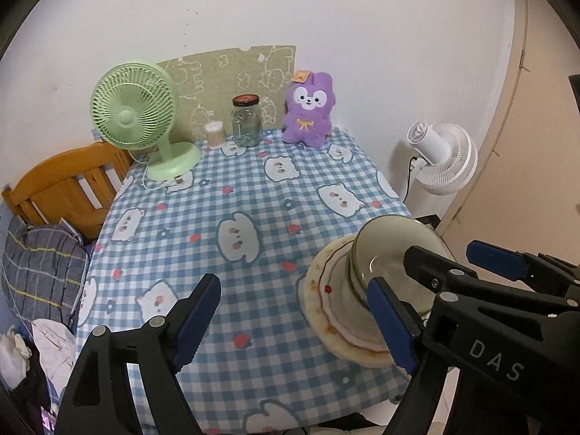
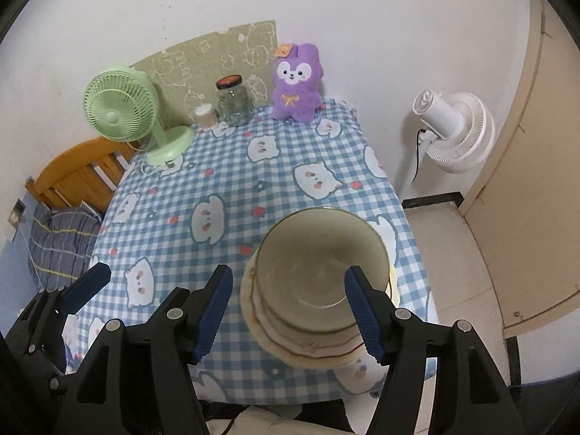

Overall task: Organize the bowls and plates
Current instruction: 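Pull both grippers back from the plates and bowls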

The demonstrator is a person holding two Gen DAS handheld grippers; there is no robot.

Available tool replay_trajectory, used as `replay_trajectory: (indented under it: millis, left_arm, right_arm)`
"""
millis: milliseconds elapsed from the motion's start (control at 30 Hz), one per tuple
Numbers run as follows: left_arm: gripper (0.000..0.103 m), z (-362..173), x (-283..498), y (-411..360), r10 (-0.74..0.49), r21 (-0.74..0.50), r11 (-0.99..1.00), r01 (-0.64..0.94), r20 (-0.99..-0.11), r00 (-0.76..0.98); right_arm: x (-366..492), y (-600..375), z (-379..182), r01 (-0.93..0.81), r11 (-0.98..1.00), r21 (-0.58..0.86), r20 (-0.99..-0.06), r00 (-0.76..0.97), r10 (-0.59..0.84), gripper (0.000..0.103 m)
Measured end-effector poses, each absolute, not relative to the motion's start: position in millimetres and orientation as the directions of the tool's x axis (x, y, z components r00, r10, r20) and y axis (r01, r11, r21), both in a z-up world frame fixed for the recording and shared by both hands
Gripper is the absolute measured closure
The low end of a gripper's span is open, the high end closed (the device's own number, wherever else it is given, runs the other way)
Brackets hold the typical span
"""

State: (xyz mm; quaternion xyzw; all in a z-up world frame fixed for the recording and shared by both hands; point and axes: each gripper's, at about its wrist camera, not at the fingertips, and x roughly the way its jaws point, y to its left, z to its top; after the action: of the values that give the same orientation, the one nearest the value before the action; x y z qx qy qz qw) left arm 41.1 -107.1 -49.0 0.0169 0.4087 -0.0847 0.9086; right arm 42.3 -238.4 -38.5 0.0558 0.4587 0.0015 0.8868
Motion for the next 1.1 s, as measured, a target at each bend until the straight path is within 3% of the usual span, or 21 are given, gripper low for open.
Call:
replay_trajectory:
  millis: [400, 600, 1100]
  left_arm:
    - [0.018, -44, 5, -53, -0.144, -0.016, 0.982, 0.190, -0.716, 0.683]
    - [0.018, -47, -1, -41, -0.128, 0.006, 0.983, 0.184, -0.695, 0.707]
    - [0.017, -57, -27, -30, -0.075, -0.035, 0.997, 0.070, -0.663, 0.745]
  right_arm:
    - [-10, -201, -32, 0.099, 0.986, 0.132, -0.749, 0.662, 0.034, 0.035]
    - [-15, -193, -33, 0.093, 0.988, 0.127, -0.738, 0.674, 0.032, 0.027]
    - [-35, -205, -43, 0.029, 0.993, 0.111, -0.723, 0.689, 0.060, 0.027]
